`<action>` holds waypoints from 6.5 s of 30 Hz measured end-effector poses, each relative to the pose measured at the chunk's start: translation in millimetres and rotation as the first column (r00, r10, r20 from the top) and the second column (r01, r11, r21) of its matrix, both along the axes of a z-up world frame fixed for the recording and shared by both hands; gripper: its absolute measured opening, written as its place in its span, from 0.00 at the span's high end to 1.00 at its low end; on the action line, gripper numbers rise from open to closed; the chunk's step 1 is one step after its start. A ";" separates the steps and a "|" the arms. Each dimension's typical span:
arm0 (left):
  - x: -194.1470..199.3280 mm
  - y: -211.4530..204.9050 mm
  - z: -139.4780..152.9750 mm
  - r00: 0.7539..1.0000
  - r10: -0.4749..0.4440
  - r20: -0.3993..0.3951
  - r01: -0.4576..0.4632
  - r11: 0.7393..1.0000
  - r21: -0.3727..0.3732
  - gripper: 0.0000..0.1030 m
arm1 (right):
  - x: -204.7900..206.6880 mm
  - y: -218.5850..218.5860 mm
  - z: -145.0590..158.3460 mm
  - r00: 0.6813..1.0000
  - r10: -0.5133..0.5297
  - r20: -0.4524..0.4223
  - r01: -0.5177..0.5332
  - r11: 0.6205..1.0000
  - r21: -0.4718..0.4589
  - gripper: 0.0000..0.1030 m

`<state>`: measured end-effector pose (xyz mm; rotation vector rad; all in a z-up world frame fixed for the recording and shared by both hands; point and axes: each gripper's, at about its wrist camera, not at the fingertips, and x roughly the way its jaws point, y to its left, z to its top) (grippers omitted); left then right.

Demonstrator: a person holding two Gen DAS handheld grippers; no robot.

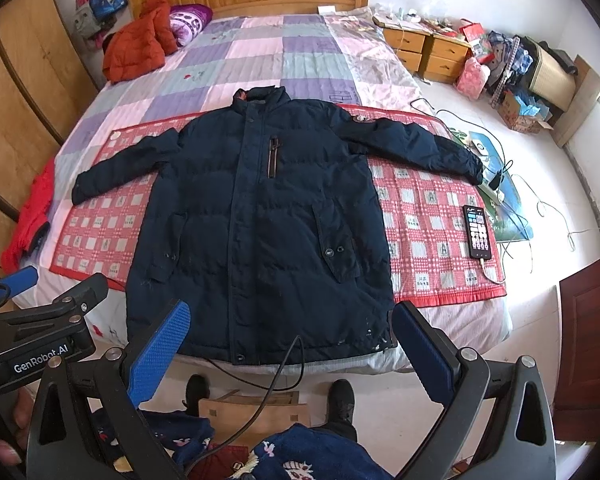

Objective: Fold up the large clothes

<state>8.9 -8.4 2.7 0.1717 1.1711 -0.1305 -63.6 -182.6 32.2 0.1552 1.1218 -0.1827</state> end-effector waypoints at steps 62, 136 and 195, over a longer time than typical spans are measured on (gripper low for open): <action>225.0 11.4 -269.2 0.990 -0.021 0.140 0.021 1.000 0.005 0.00 | 269.4 -22.5 -287.4 0.973 0.213 0.088 -0.203 0.973 -0.111 0.00; 495.4 -20.5 -369.8 0.980 0.046 0.195 -0.050 0.999 0.013 0.00 | 587.3 -75.7 -422.4 0.865 0.493 0.093 -0.484 0.869 -0.103 0.00; 420.3 -155.1 -362.3 0.974 0.031 0.225 -0.044 0.998 0.052 0.00 | 293.0 -578.7 -353.8 0.796 -0.603 0.057 0.605 0.796 -0.018 0.00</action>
